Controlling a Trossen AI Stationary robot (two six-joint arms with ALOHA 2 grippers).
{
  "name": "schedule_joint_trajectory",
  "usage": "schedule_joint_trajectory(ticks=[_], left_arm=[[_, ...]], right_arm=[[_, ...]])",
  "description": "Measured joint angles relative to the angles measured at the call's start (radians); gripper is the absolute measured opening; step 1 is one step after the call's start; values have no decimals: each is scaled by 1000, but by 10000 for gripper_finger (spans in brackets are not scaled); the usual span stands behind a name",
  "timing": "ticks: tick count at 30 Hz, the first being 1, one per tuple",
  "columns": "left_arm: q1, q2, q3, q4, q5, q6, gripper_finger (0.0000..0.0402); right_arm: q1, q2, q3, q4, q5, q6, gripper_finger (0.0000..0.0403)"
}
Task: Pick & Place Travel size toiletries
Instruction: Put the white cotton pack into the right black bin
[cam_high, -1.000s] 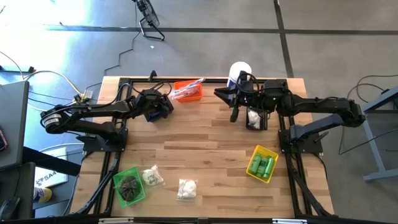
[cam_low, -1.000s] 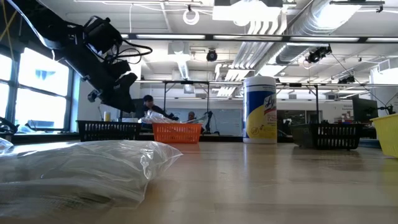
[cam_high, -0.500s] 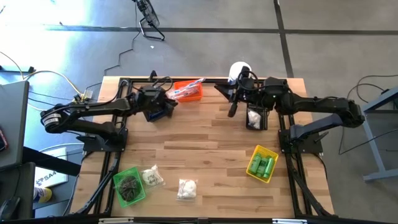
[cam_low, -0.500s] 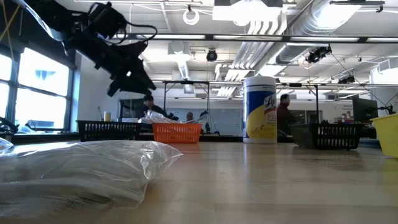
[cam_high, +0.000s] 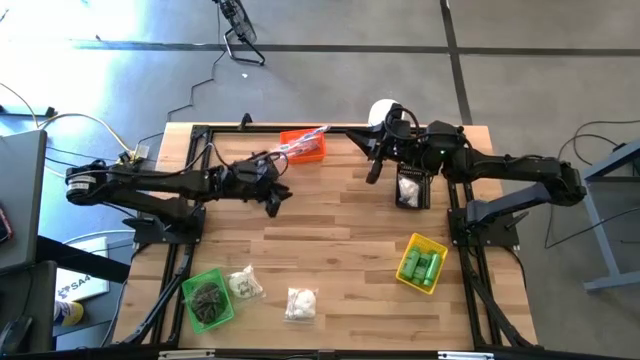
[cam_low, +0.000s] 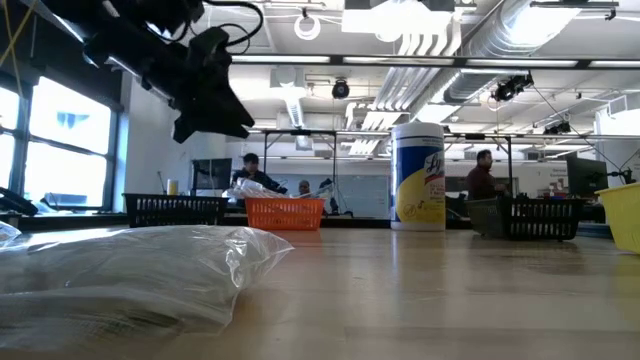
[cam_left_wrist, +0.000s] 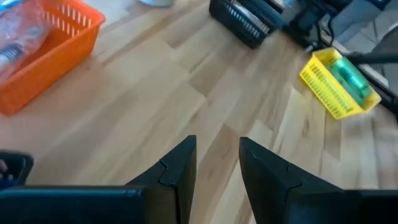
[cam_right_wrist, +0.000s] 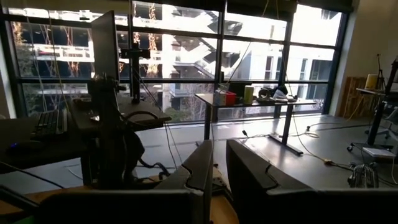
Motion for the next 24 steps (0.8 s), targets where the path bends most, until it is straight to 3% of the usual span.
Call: schedule_joint_trajectory(ticks=[15,24], left_arm=[[-187,-53,-1,-23,-38,22,118],[-333,-54,-1,-21,-35,22,118]], right_arm=[[11,19,0,-38,-1,209,38],[105,83,0,-38,-1,231,38]])
